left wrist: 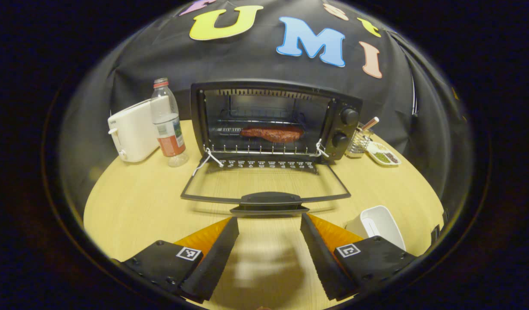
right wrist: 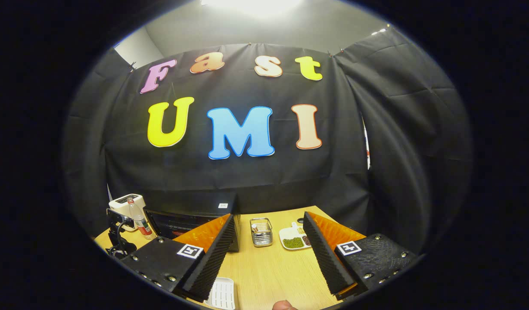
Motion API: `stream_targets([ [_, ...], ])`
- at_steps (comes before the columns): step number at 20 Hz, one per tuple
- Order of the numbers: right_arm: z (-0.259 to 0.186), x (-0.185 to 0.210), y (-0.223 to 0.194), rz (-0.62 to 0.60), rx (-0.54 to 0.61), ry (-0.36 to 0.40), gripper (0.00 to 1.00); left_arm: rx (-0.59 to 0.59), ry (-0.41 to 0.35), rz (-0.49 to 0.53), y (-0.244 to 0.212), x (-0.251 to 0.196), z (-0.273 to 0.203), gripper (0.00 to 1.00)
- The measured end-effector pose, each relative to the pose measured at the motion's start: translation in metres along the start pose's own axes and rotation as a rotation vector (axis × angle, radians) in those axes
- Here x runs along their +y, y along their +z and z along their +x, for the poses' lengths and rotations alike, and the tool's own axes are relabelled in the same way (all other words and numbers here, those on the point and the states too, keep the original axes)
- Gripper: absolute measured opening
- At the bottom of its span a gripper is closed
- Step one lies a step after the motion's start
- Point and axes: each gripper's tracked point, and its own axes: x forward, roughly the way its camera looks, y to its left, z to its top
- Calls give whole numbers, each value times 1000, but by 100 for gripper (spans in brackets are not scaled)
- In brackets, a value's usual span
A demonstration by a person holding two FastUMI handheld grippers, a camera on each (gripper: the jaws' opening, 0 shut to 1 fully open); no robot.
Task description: Open the electric oven with the left hand, put the food in, and close the electric oven.
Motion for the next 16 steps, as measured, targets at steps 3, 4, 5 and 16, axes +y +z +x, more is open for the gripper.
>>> stream_targets([
  [3,-4,-12,-7,-6,19,-35,97,50,14,14,-11,0,11,100],
  [4,-5,-16,-8,-7,23,-45,97,62,18,15,-14,0,15,100],
  [5,-6,-20,-9,-4,27,-54,97,74,24,19,-16,0,19,100],
  [16,-17,-40,-12,2,48,-81,97,63,69,58,-12,1,38,100],
])
